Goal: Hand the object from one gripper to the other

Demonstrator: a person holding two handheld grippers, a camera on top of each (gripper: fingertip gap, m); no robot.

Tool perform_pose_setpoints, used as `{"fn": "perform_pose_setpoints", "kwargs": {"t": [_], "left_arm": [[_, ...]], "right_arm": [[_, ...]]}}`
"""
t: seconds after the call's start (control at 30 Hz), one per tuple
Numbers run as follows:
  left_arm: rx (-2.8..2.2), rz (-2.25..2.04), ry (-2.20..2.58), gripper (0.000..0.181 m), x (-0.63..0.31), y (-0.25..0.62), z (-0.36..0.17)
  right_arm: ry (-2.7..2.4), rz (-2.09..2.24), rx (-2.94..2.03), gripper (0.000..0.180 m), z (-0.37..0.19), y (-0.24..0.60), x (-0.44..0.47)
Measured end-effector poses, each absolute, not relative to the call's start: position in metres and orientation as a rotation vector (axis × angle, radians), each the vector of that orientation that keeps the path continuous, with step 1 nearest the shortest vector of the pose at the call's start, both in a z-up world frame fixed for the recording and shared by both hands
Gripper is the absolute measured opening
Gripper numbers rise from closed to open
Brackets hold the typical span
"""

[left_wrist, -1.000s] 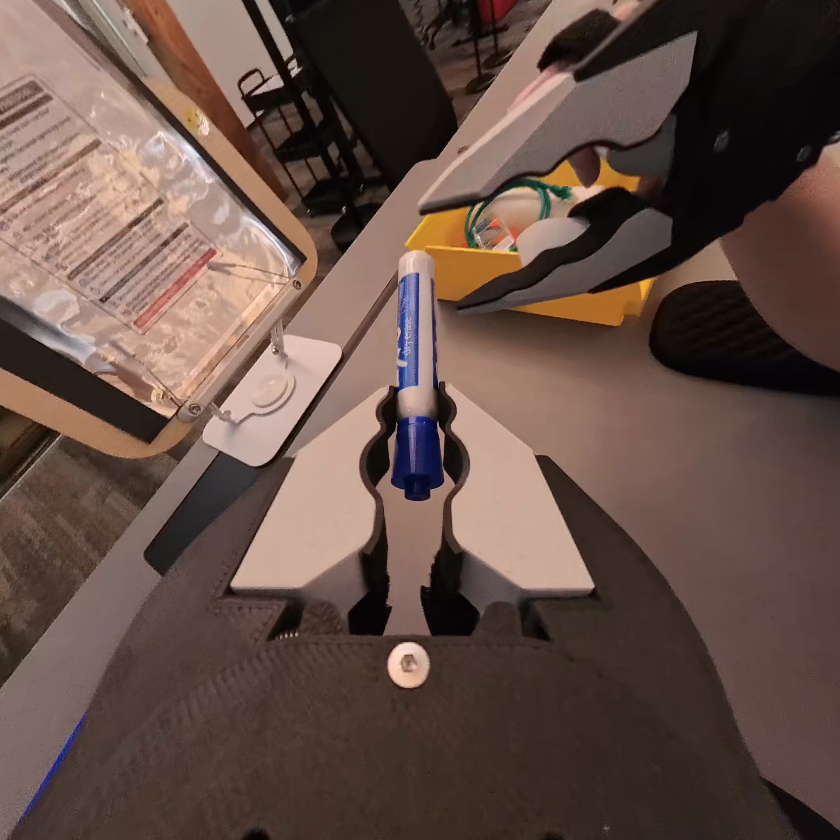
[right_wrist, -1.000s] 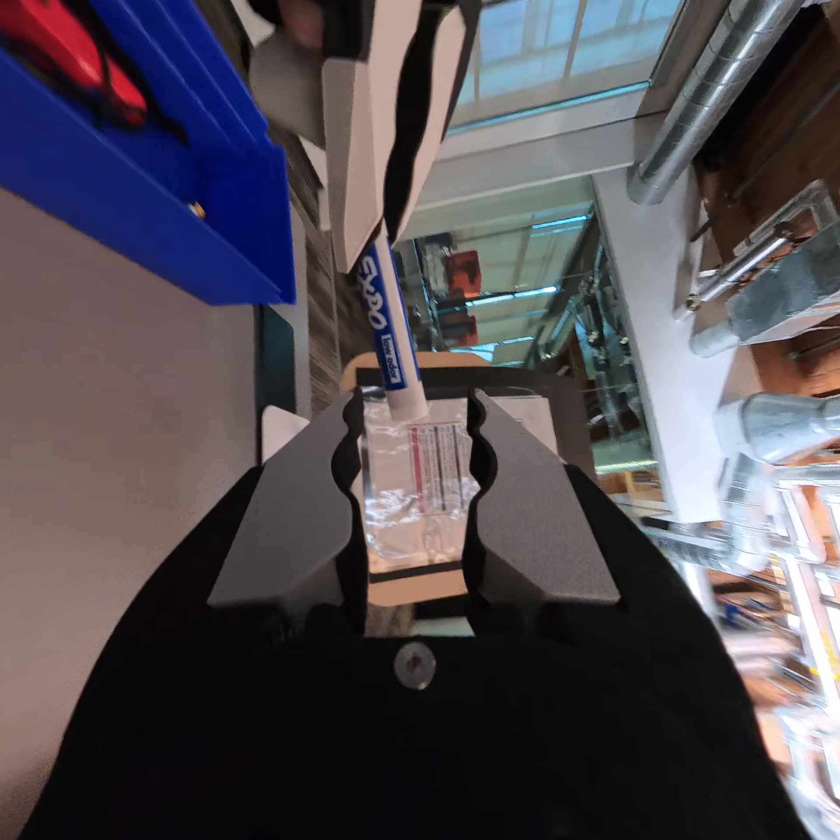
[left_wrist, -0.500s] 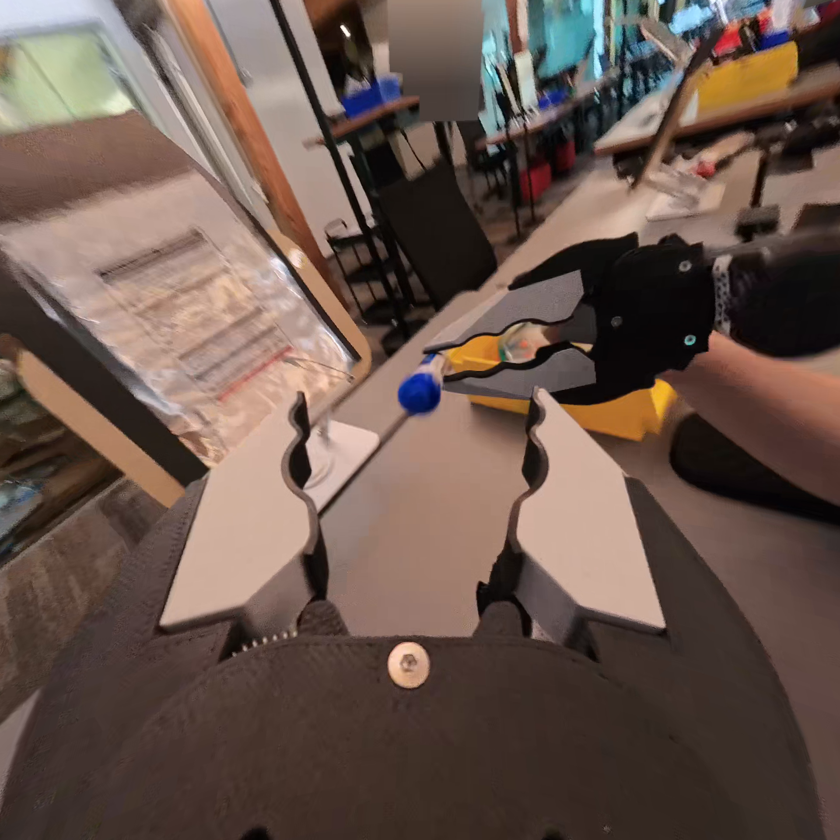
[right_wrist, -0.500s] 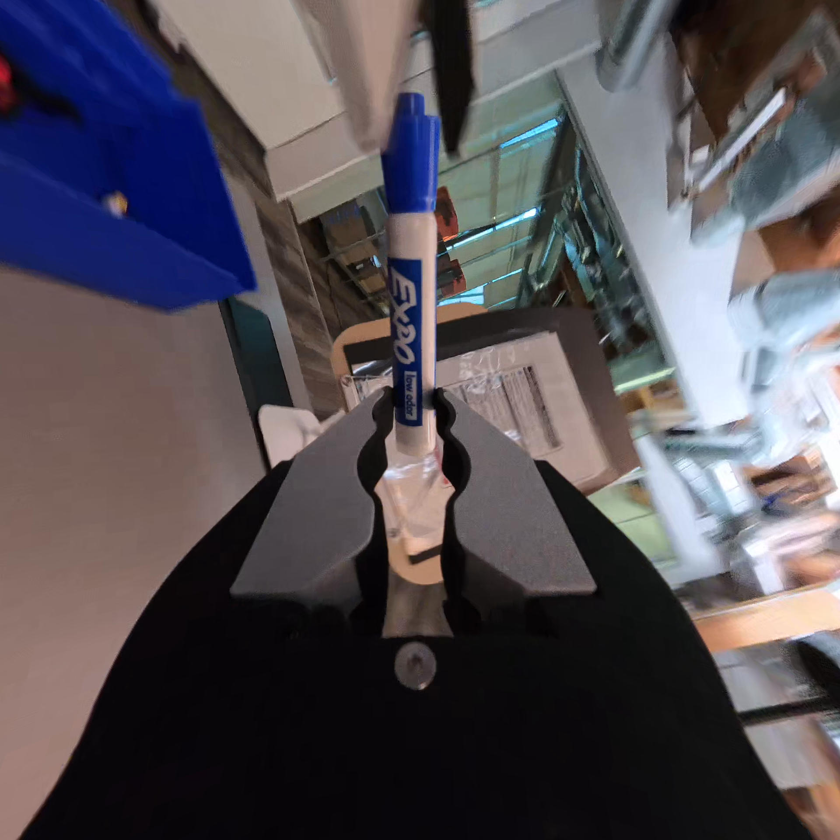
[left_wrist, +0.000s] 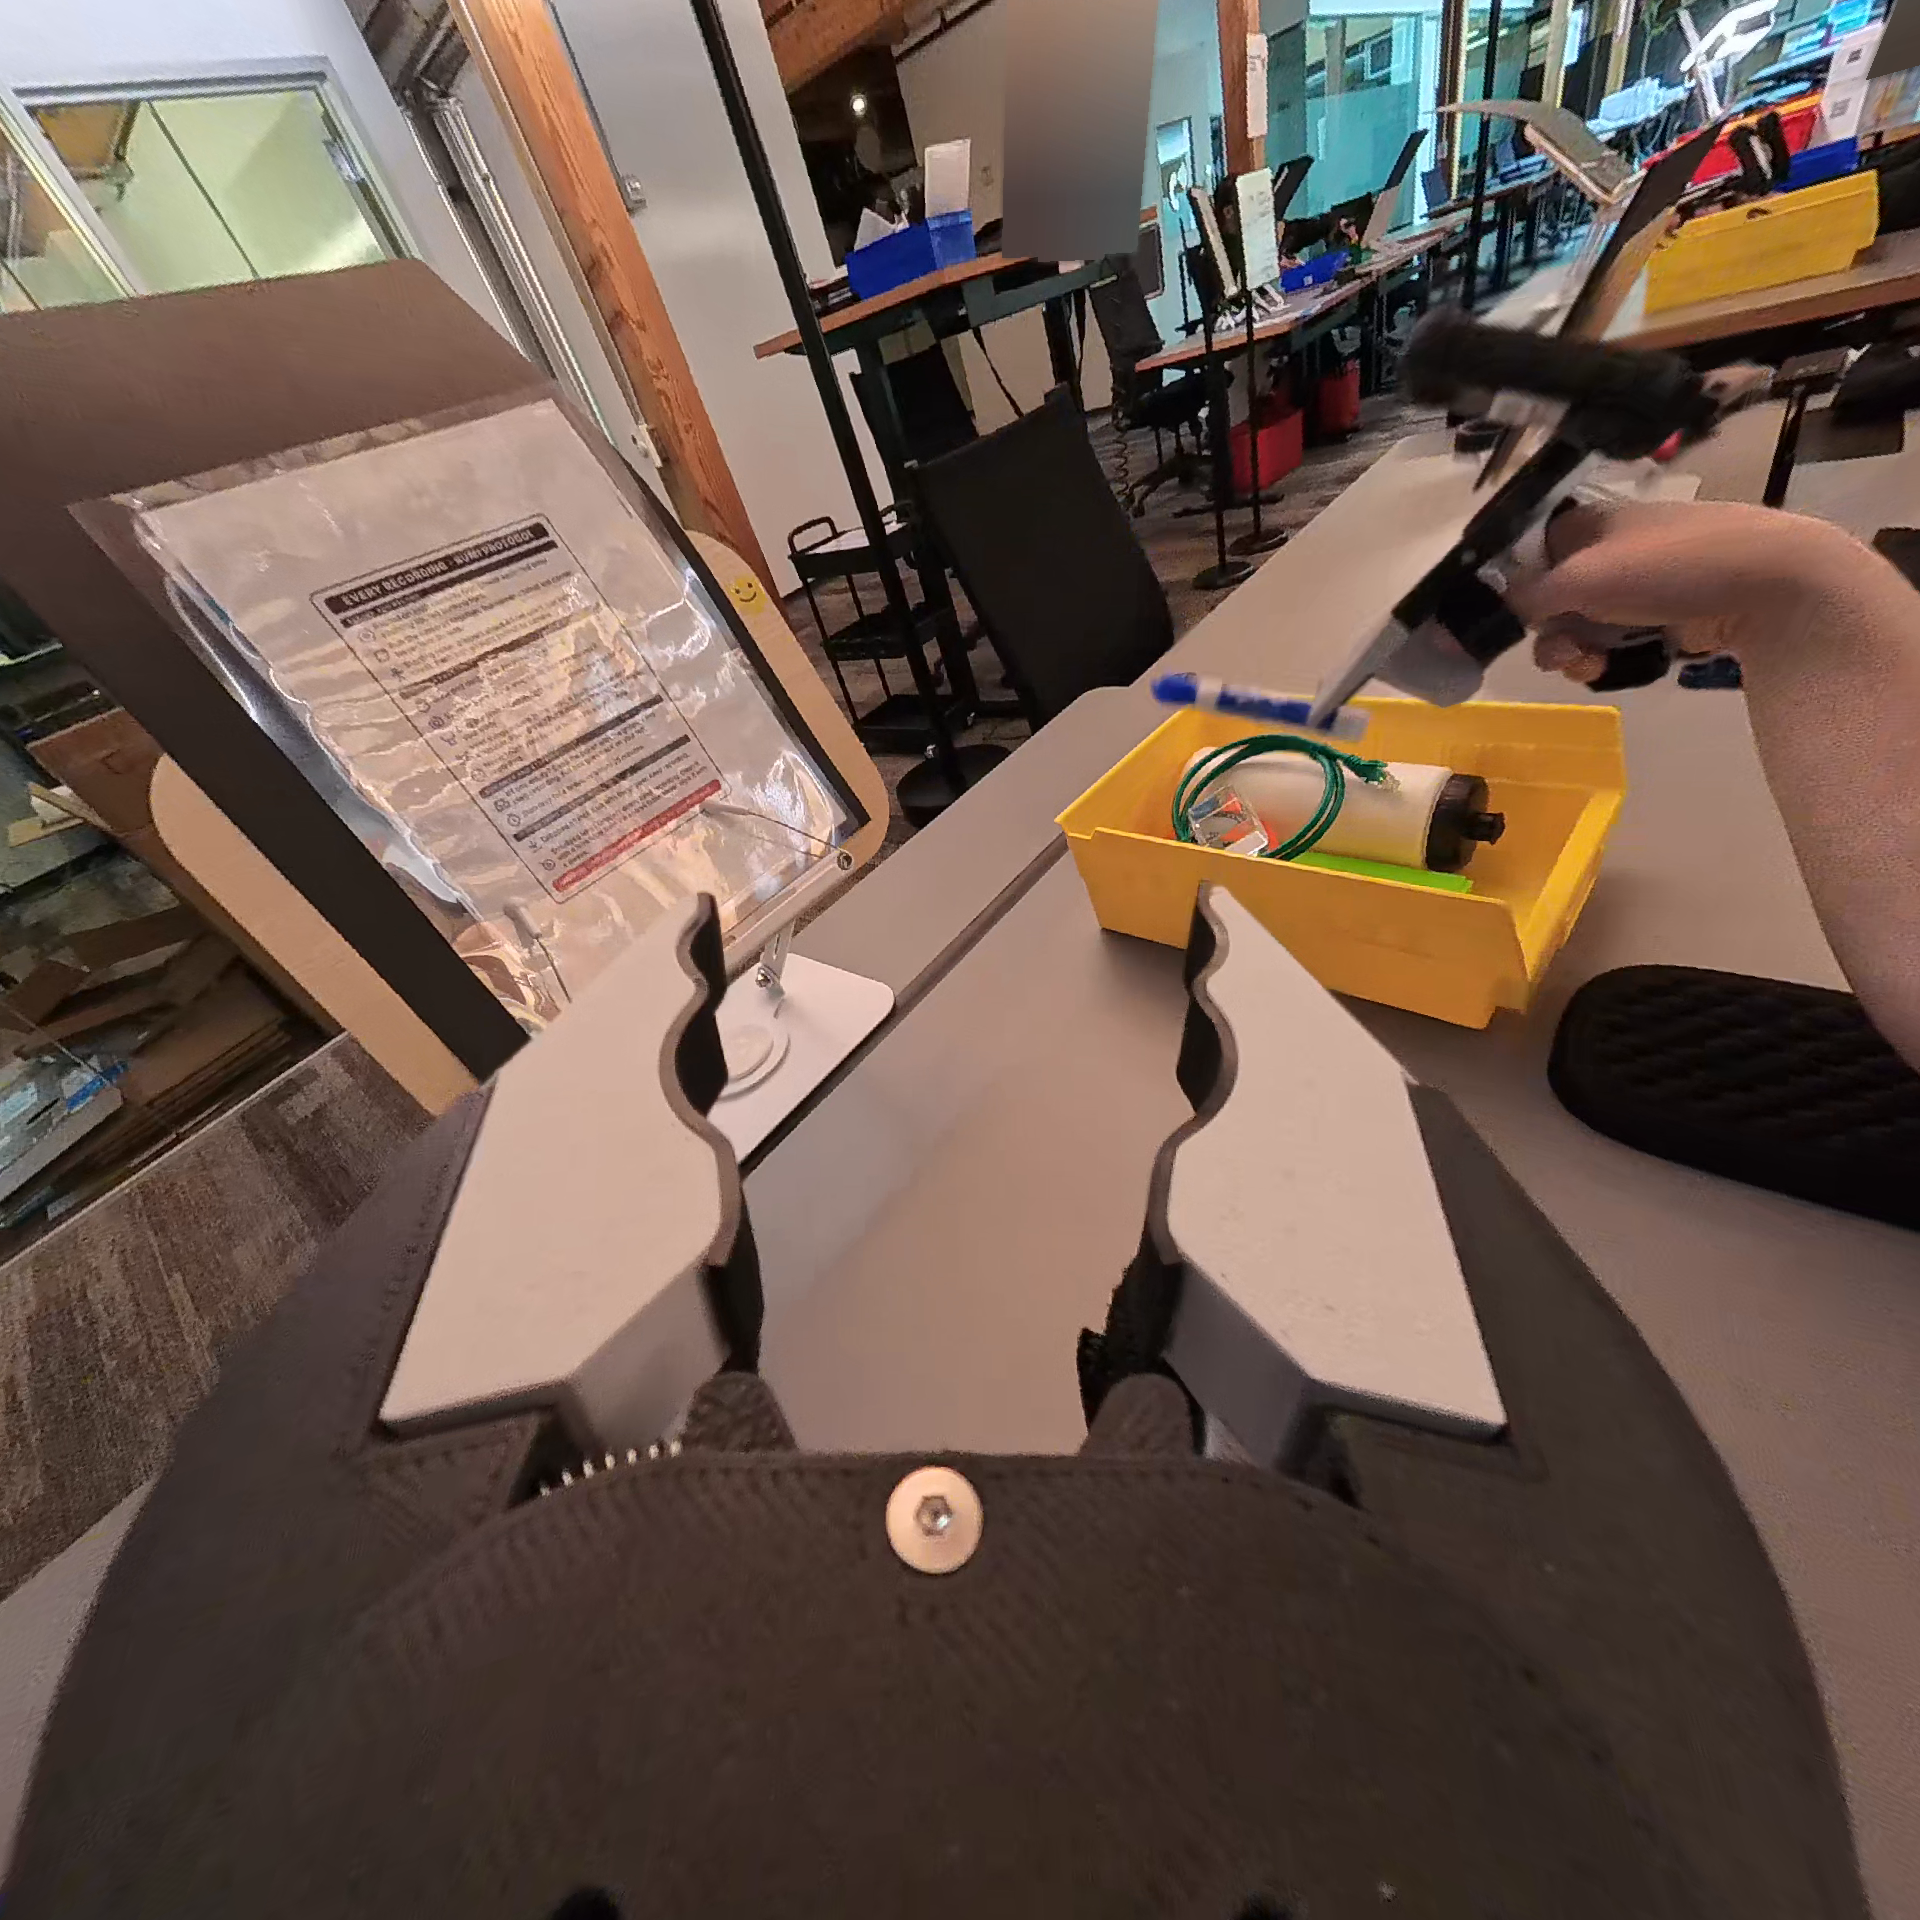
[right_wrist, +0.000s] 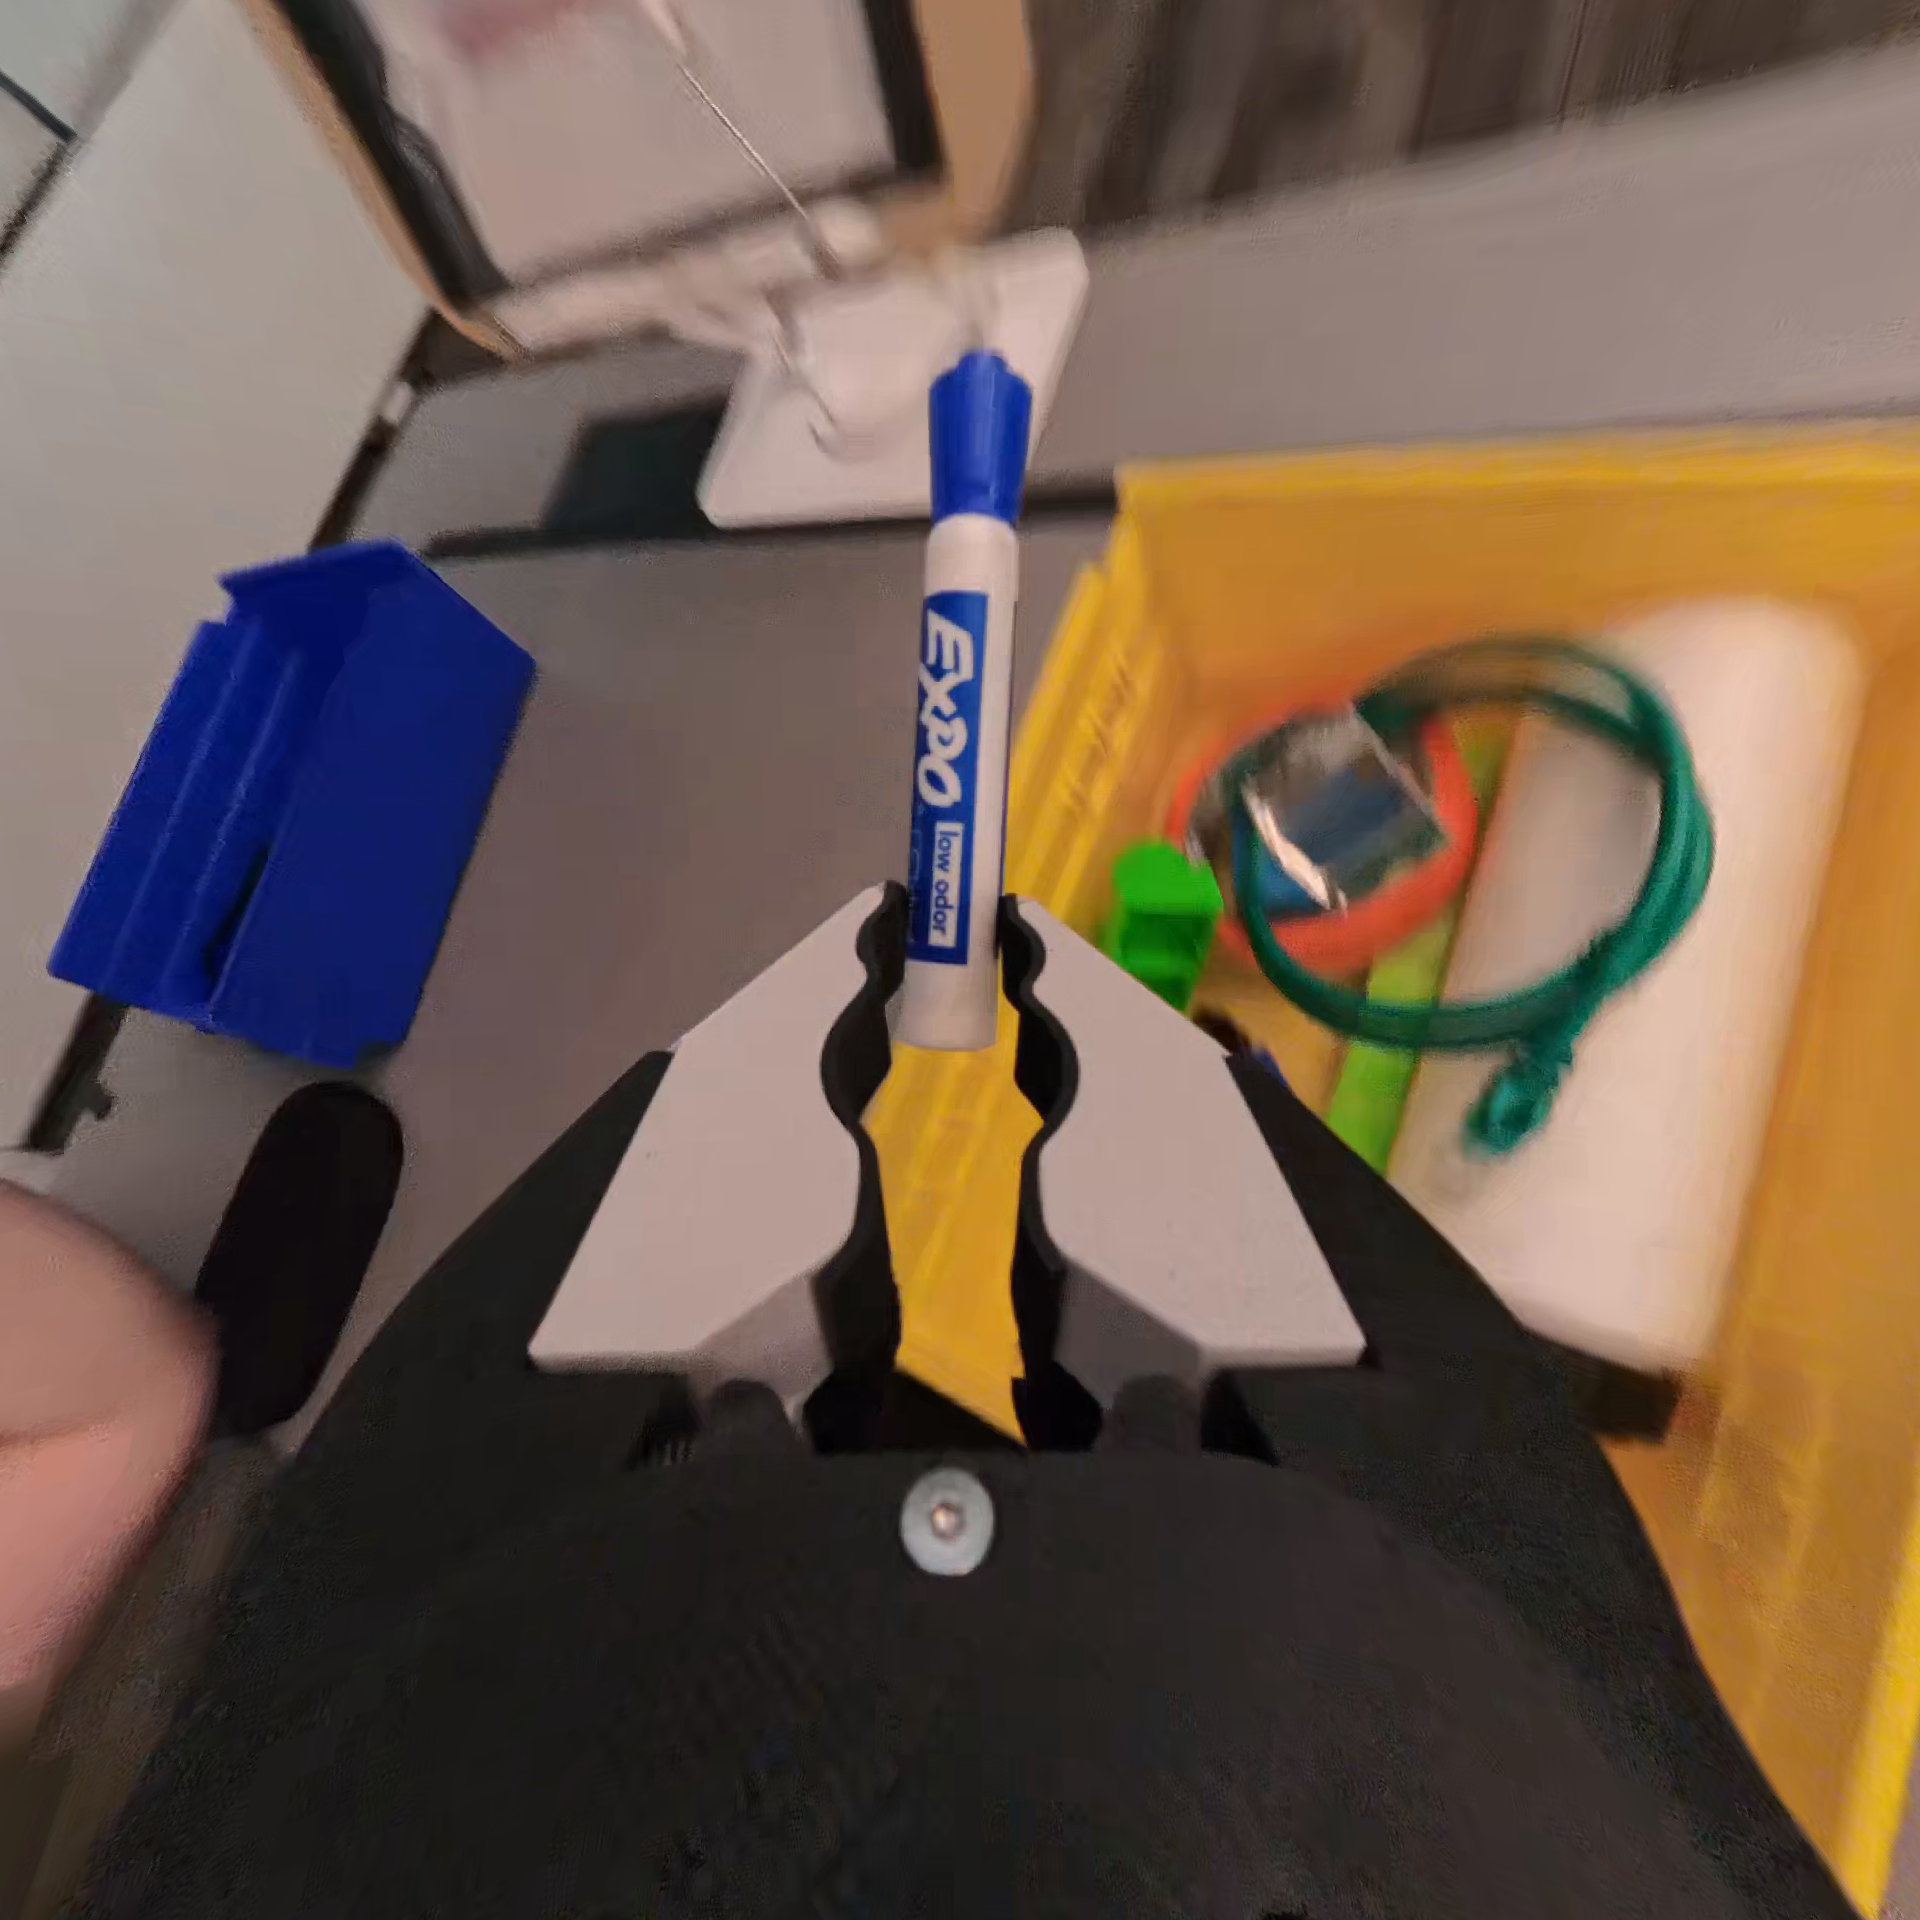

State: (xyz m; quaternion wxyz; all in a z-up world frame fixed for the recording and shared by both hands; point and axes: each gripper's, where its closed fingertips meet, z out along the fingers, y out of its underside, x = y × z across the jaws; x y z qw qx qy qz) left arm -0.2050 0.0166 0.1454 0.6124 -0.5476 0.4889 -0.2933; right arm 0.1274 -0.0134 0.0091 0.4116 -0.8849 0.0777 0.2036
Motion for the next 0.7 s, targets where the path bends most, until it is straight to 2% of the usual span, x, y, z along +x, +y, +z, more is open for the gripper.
{"fn": "perform_pose_setpoints", "kwargs": {"t": [0.13, 0.3, 0.43, 0.47, 0.5, 0.6, 0.7], "left_arm": [[-1.277, -0.670, 1.136, 0.088, -0.205, 0.018, 0.142], [-1.279, -0.683, 1.128, 0.086, -0.206, 0.019, 0.143], [-1.288, -0.672, 1.131, 0.087, -0.209, 0.020, 0.142], [-1.290, -0.663, 1.128, 0.087, -0.211, 0.021, 0.142], [-1.294, -0.649, 1.121, 0.088, -0.214, 0.023, 0.143], [-1.339, -0.565, 1.087, 0.088, -0.233, 0.035, 0.141], [-1.506, -0.436, 1.089, 0.088, -0.267, 0.055, 0.116]], "right_arm": [[0.305, 0.588, -2.496, 0.017, -0.065, -0.029, 0.145], [0.359, 0.551, -2.578, 0.017, -0.092, -0.030, 0.156], [0.317, 0.523, -2.594, 0.019, -0.095, -0.032, 0.156], [0.305, 0.481, -2.609, 0.029, -0.094, -0.034, 0.159], [0.296, 0.447, -2.603, 0.031, -0.090, -0.034, 0.162], [0.246, 0.391, -2.484, 0.031, -0.058, -0.029, 0.162], [0.164, 0.272, -2.290, 0.030, -0.008, -0.023, 0.162]]}}
